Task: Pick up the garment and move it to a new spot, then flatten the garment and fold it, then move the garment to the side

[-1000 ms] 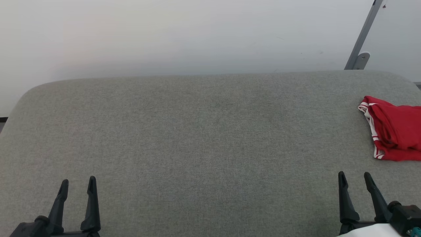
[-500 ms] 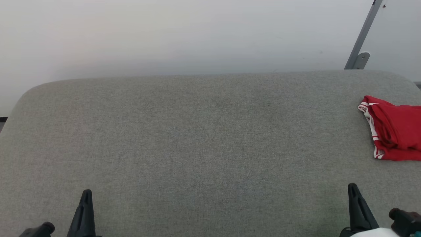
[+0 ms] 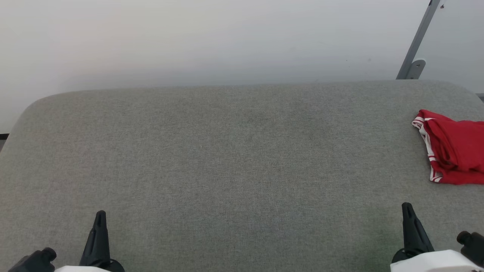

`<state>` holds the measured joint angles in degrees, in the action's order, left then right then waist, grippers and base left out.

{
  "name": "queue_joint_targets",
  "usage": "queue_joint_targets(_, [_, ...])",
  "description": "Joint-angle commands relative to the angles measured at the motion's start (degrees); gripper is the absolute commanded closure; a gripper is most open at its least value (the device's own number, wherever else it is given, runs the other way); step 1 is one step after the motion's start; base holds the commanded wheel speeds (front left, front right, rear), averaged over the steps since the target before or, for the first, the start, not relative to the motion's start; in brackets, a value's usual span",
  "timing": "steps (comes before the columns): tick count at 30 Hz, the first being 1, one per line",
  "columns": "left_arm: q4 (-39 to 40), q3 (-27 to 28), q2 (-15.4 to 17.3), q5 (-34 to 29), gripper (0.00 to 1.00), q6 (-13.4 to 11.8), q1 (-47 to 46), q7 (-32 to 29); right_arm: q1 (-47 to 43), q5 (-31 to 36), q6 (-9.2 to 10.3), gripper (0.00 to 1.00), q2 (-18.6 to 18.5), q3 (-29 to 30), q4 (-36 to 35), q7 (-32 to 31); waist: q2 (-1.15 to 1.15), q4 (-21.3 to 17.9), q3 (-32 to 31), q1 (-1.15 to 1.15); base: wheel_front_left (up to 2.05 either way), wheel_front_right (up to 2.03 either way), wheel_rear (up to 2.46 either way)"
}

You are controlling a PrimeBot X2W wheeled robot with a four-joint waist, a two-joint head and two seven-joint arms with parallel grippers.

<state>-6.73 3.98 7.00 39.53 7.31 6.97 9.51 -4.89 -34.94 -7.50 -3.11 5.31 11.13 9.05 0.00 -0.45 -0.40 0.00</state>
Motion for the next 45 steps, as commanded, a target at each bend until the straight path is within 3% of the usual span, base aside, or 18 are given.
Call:
queue_joint_targets(1, [0.46,0.31,0.20,1.91,1.00,0.05,-1.67,-0.54,1.65,-2.09,-0.01,1.00,-0.05,0.12,-0.67,-0.45,0.00,0.01,0.01,0.00,0.00,0.00,0.00])
queue_joint_targets(45, [-3.71,1.12,-1.80,30.27,1.00,0.17,-8.27,-8.72,7.14,-32.40,0.00,1.00,0.09,0.78,1.19,-8.80,0.00,0.20,0.25,0.00,0.00,0.00,0.00])
